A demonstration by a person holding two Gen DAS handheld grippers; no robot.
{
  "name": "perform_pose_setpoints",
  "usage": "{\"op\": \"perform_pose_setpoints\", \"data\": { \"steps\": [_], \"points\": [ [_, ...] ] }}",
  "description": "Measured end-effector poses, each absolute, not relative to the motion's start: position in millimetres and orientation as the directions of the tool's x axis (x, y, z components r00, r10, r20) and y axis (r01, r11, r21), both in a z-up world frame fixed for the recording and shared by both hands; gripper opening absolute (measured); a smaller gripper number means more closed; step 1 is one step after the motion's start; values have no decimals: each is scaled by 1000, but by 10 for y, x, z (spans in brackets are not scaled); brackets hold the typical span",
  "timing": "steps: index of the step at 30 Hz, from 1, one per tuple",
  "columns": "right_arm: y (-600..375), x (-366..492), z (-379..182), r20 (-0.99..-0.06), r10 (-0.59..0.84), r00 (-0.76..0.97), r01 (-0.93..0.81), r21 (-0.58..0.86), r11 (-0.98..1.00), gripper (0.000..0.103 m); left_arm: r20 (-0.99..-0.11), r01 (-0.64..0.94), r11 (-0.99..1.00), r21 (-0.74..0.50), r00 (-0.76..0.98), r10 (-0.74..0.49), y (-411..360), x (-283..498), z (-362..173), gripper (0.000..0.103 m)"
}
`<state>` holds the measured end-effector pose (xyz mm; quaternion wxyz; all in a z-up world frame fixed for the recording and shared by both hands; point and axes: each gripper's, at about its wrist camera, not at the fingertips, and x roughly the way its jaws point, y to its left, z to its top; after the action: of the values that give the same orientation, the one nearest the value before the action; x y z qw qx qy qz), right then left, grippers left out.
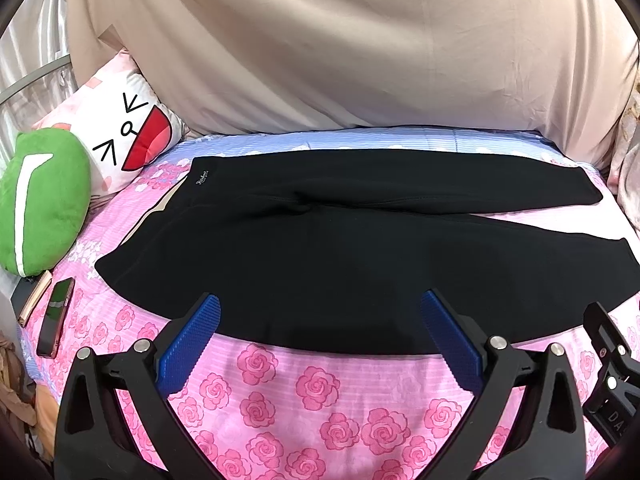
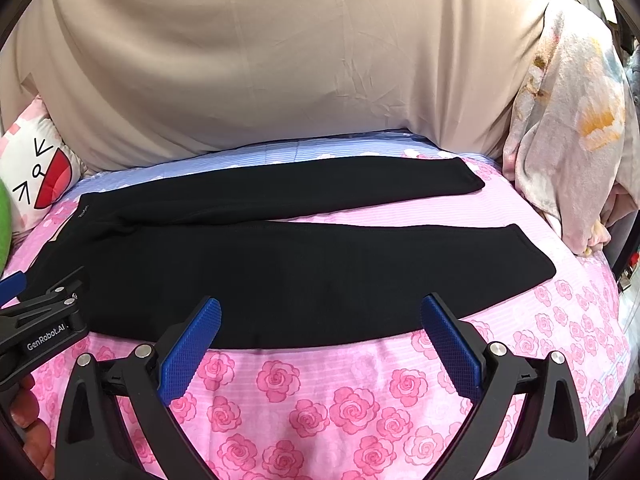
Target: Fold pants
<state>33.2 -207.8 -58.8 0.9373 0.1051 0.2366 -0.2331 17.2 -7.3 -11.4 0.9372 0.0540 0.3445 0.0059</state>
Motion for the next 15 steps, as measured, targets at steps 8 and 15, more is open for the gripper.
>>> {"op": "perform_pose_setpoints", "data": {
  "steps": [8,15],
  "points": [
    [-2081,346,-580,-497,-381,779,483,90,871,98,-647,25,994,105,761,49,-68,180,-128,98],
    [-2089,369,-584,-501,-380,778,486,96,869,98,-648,26,994,107,760,50,-88,196,-132,98]
  ]
}}
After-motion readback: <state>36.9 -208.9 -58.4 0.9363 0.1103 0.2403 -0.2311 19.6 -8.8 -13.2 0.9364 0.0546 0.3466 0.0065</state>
